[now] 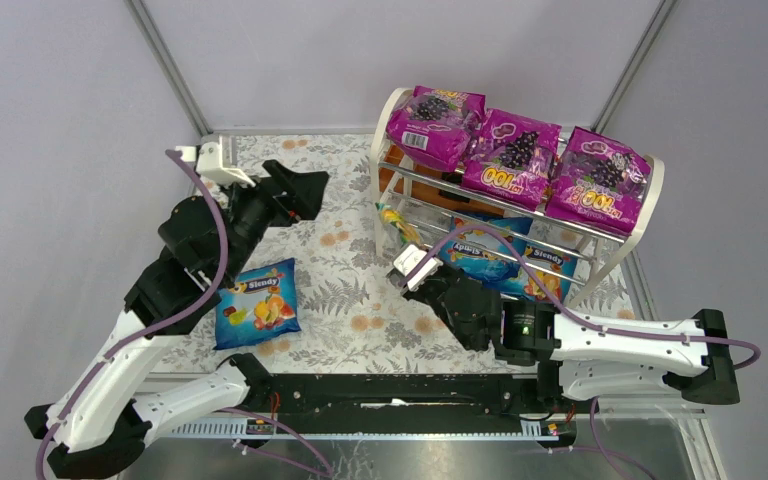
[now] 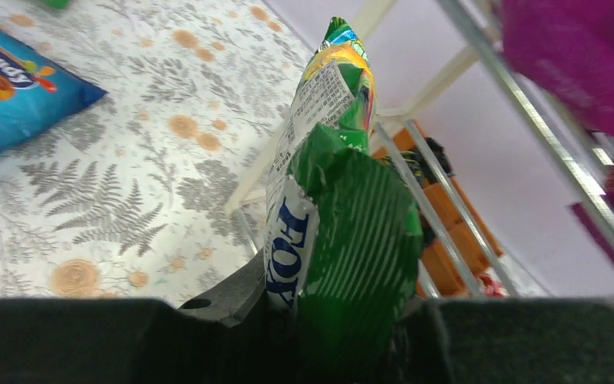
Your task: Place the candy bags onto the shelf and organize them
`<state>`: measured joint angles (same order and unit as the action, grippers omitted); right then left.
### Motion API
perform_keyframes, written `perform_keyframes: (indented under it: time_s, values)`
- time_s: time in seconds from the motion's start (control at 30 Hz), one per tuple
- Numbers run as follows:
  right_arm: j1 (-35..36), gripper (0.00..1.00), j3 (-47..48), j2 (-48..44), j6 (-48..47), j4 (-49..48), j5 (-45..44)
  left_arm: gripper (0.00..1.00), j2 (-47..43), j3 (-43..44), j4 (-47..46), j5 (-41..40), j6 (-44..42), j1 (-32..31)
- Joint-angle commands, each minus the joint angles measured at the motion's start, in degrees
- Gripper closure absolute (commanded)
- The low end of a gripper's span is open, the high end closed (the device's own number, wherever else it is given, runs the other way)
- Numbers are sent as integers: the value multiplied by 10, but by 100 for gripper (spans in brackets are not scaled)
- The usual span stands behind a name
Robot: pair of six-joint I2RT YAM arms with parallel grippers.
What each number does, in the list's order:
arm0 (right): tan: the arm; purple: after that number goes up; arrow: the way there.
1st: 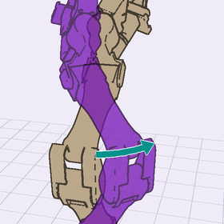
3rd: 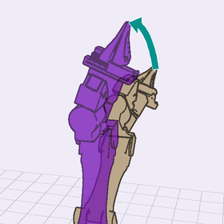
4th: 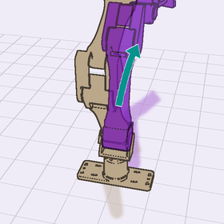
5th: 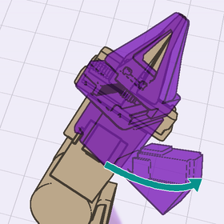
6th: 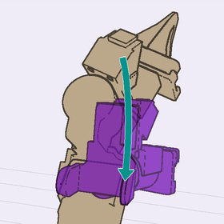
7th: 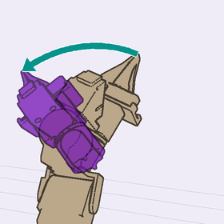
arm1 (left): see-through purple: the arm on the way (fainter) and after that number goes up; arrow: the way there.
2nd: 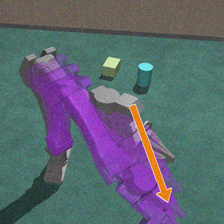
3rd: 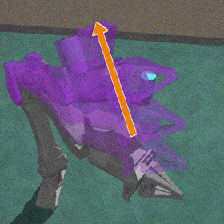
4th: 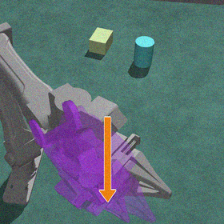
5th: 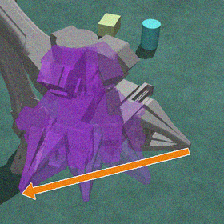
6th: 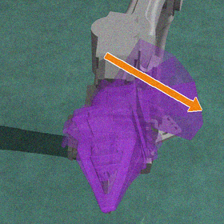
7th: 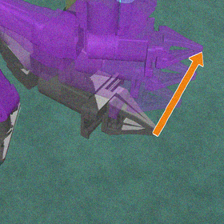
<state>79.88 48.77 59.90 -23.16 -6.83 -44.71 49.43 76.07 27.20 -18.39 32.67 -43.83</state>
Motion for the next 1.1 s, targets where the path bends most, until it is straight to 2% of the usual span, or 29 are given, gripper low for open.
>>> perform_keyframes:
  time_s: [0.0,0.07,0.17,0.33,0.7,0.93,1.07]
  values:
    - [3,79,77,-13,-50,114,-85,12,-38,-43,-48,-158,-135,3]
    - [3,79,90,0,-81,121,-116,12,-55,-72,-74,-185,-158,2]
    - [-8,79,89,24,-150,81,-150,12,-73,-109,-98,-202,-180,4]
    - [-77,80,106,85,-167,74,-144,12,-92,-137,-113,-210,-198,8]
    - [-158,78,114,231,-297,-116,-209,12,-127,-172,-134,-193,-178,41]
    - [-211,77,110,270,-351,-194,-190,12,-131,-176,-135,-169,-167,61]
    - [-232,71,91,286,-384,-250,-168,12,-131,-178,-135,-158,-162,66]
